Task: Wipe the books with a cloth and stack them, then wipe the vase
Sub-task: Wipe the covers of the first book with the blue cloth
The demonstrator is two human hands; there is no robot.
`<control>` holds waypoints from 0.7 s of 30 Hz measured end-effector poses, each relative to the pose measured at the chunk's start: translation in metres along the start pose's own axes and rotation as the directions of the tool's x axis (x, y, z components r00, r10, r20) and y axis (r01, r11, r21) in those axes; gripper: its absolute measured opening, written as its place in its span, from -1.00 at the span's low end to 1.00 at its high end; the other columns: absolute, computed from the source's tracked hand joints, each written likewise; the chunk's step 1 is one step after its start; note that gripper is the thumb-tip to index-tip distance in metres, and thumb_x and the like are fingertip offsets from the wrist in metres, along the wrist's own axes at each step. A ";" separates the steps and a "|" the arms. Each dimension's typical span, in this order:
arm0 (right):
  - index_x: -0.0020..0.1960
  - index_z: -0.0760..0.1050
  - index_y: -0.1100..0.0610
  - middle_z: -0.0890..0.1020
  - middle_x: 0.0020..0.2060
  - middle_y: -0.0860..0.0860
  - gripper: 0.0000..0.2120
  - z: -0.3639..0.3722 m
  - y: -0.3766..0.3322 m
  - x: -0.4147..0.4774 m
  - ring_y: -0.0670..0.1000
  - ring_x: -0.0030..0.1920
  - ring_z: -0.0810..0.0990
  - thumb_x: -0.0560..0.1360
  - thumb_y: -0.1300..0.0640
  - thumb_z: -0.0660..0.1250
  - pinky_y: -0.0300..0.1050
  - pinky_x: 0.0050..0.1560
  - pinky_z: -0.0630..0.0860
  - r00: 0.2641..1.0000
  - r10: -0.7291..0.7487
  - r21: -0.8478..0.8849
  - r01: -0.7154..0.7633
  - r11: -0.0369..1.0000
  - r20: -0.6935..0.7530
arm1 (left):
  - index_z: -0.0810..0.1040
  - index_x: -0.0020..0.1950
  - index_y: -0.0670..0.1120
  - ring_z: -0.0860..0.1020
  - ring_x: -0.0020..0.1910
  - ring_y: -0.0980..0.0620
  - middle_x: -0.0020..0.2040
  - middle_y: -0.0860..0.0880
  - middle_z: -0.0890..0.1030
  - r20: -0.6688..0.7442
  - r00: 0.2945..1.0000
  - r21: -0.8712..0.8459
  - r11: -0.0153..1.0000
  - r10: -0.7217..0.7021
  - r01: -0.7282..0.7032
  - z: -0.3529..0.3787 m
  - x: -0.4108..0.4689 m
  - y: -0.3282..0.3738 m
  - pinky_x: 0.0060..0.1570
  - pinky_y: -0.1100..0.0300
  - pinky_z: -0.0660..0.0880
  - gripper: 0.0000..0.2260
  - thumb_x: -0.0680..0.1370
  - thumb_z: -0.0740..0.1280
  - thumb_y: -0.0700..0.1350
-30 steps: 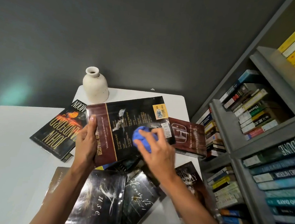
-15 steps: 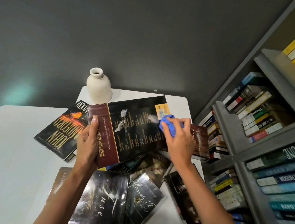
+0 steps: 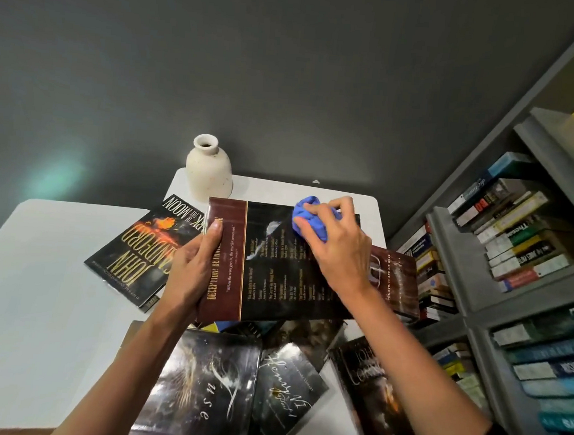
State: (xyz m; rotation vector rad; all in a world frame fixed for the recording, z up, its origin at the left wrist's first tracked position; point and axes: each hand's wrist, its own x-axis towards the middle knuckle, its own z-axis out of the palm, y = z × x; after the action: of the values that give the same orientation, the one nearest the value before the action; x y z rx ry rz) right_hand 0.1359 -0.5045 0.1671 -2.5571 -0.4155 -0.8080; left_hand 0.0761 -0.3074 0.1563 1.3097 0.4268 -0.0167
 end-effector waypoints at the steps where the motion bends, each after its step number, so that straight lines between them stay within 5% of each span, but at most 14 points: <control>1: 0.03 0.60 0.06 0.47 -0.09 0.05 -0.66 0.001 -0.003 -0.001 -0.02 -0.37 0.51 0.50 -0.17 0.25 -0.29 -0.52 0.33 1.000 -0.007 -0.008 0.007 1.000 -0.016 | 0.61 -0.11 -0.14 0.63 -0.41 0.02 -0.30 -0.12 0.68 0.000 1.000 0.005 1.000 0.009 -0.009 0.001 0.000 0.001 -0.40 0.19 0.60 -0.68 0.62 0.22 0.06; 8: 0.07 0.62 0.07 0.52 -0.12 0.05 -0.64 0.007 -0.049 -0.064 -0.09 -0.37 0.50 0.50 -0.18 0.29 -0.26 -0.48 0.54 0.919 -0.366 0.210 0.332 0.920 0.148 | 0.56 -0.17 -0.16 0.56 -0.46 0.02 -0.33 -0.13 0.62 0.038 0.999 0.051 0.998 0.024 -0.026 -0.002 0.001 0.005 -0.44 0.23 0.51 -0.64 0.61 0.21 0.08; 13: 0.03 0.59 0.09 0.46 -0.10 0.04 -0.65 0.006 -0.004 -0.006 -0.10 -0.37 0.45 0.52 -0.17 0.23 -0.34 -0.51 0.40 1.000 -0.003 0.050 0.003 0.999 0.010 | 0.61 -0.11 -0.13 0.63 -0.40 0.00 -0.29 -0.13 0.68 0.021 0.999 0.006 1.000 -0.026 0.026 0.000 -0.002 0.001 -0.39 0.19 0.59 -0.68 0.60 0.23 0.08; 15: 0.03 0.59 0.09 0.47 -0.11 0.03 -0.65 0.009 -0.011 -0.002 -0.13 -0.36 0.42 0.51 -0.16 0.25 -0.42 -0.49 0.33 0.999 0.030 0.036 -0.029 0.999 -0.031 | 0.62 -0.13 -0.12 0.63 -0.40 0.02 -0.30 -0.10 0.68 -0.003 1.000 -0.003 1.000 -0.025 0.025 0.003 0.001 0.003 -0.39 0.20 0.58 -0.68 0.60 0.24 0.08; 21: 0.08 0.60 0.05 0.49 -0.13 0.02 -0.68 0.016 -0.062 -0.048 -0.09 -0.34 0.51 0.51 -0.15 0.31 -0.29 -0.46 0.51 0.928 -0.343 0.195 0.313 0.930 0.147 | 0.62 -0.16 -0.12 0.62 -0.35 0.02 -0.26 -0.12 0.67 0.034 0.999 0.013 1.000 0.017 -0.017 0.004 0.004 0.007 -0.32 0.21 0.57 -0.67 0.61 0.22 0.06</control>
State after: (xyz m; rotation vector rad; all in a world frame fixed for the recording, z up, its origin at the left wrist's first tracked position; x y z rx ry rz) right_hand 0.0816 -0.4503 0.1453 -2.4403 -0.9504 -0.6209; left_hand 0.0832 -0.3086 0.1623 1.3247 0.3870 -0.0279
